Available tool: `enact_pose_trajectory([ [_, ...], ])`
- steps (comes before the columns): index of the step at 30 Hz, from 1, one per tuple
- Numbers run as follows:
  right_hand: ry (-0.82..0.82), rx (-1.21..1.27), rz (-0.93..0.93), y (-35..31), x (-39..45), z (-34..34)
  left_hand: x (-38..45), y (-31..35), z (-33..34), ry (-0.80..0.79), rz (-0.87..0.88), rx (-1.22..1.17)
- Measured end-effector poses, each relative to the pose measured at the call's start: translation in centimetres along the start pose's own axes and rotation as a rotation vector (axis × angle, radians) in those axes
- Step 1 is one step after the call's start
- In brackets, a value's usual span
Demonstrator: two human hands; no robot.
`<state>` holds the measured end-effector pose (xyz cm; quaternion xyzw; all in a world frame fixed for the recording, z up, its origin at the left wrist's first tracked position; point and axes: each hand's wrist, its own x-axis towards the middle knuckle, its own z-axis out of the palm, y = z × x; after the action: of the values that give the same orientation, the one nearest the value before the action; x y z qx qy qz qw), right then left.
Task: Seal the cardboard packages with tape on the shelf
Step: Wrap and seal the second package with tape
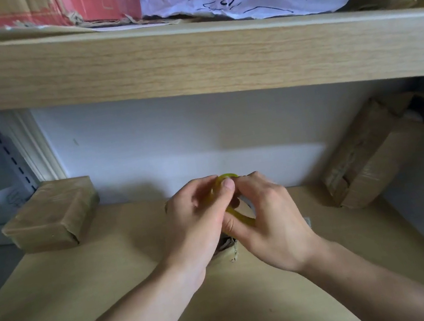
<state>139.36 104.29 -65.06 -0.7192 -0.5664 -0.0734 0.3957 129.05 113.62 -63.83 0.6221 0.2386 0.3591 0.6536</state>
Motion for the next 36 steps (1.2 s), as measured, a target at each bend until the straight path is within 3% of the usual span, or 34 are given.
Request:
enact_pose_trajectory([
  [2,-0.055,0.067,-0.078,0.4,-0.1,-0.6,0.3,-0.1,-0.3,0.054,0.023,0.021],
  [4,0.001,0.186,-0.086,0.7,-0.2,-1.2,0.5,-0.1,-0.6,0.071,0.077,0.083],
  [7,0.245,0.350,0.156,0.4,0.2,-1.3,0.0,0.0,-0.7,-0.007,0.245,0.203],
  [10,0.190,0.748,0.437,-0.2,0.7,-1.0,-0.6,-0.2,-0.2,-0.082,0.355,0.208],
  [12,0.152,0.880,0.529,-0.8,0.8,-1.2,-0.8,-0.2,-0.1,-0.079,0.396,0.201],
  [19,0.202,0.973,0.671,-0.9,1.0,-1.2,-0.4,-0.1,0.2,-0.138,0.360,0.072],
  [25,0.162,0.885,0.616,-0.9,0.6,-1.0,0.1,0.1,-0.2,-0.329,0.251,0.077],
  [36,0.183,1.054,0.630,-1.3,0.3,-0.1,0.1,0.6,0.1,-0.262,0.299,0.004],
])
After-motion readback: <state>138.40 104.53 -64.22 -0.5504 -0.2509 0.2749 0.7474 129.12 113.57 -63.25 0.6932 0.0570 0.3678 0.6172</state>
